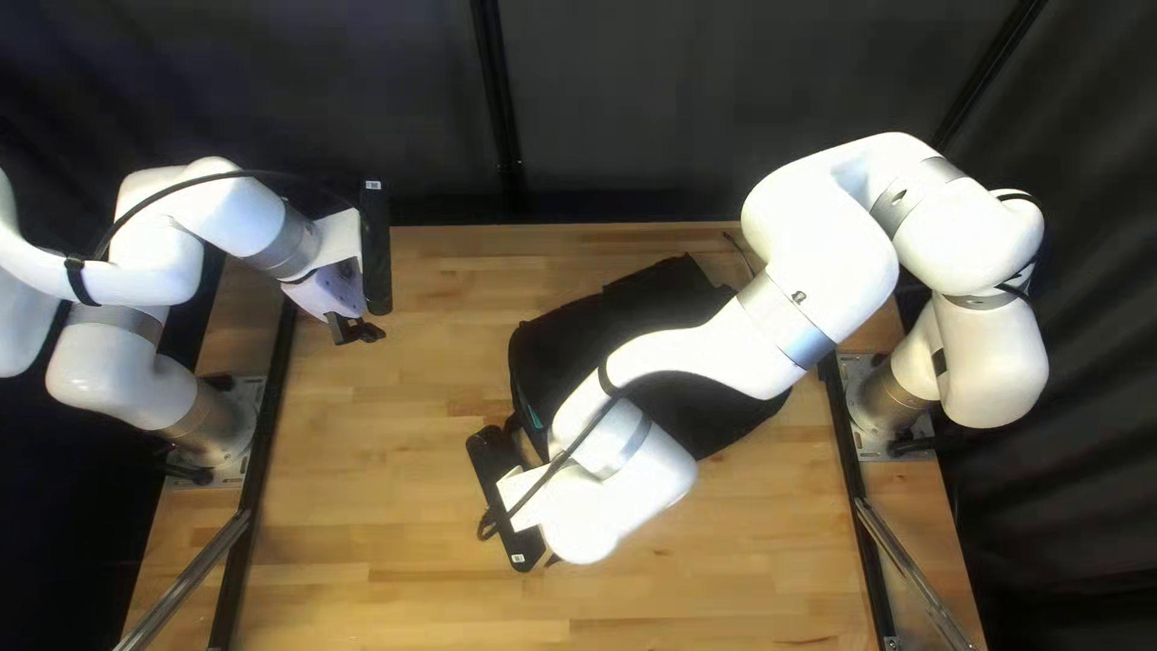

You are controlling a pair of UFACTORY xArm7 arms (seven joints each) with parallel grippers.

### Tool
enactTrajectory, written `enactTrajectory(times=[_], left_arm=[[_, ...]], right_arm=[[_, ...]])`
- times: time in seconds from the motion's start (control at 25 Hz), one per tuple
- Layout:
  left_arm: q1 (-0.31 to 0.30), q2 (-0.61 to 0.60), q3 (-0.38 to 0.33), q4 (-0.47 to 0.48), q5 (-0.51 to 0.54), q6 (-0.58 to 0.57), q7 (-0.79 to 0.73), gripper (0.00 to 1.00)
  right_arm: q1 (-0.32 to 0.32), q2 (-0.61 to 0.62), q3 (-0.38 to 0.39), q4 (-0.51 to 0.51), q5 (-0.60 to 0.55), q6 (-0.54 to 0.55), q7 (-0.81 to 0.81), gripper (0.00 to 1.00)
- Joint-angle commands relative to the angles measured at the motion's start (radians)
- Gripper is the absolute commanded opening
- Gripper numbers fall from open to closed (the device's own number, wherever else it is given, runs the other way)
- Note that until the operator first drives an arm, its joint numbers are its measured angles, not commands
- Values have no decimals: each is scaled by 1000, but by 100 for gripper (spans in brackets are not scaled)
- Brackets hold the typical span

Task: Remove a lunch box from a kids backpack

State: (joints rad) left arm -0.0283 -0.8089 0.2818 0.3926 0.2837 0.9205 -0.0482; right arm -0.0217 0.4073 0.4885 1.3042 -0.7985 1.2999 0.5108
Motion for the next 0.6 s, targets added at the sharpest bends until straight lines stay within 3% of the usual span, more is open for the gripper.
enactTrajectory(times=[0.04,0.6], left_arm=[[1,-7,0,-7,-1,-3,-1,100],[2,-20,-1,-23,-1,-12,-5,100]], right_arm=[[0,8,-11,29,-11,18,1,100],[18,57,-18,79,-13,30,36,100]])
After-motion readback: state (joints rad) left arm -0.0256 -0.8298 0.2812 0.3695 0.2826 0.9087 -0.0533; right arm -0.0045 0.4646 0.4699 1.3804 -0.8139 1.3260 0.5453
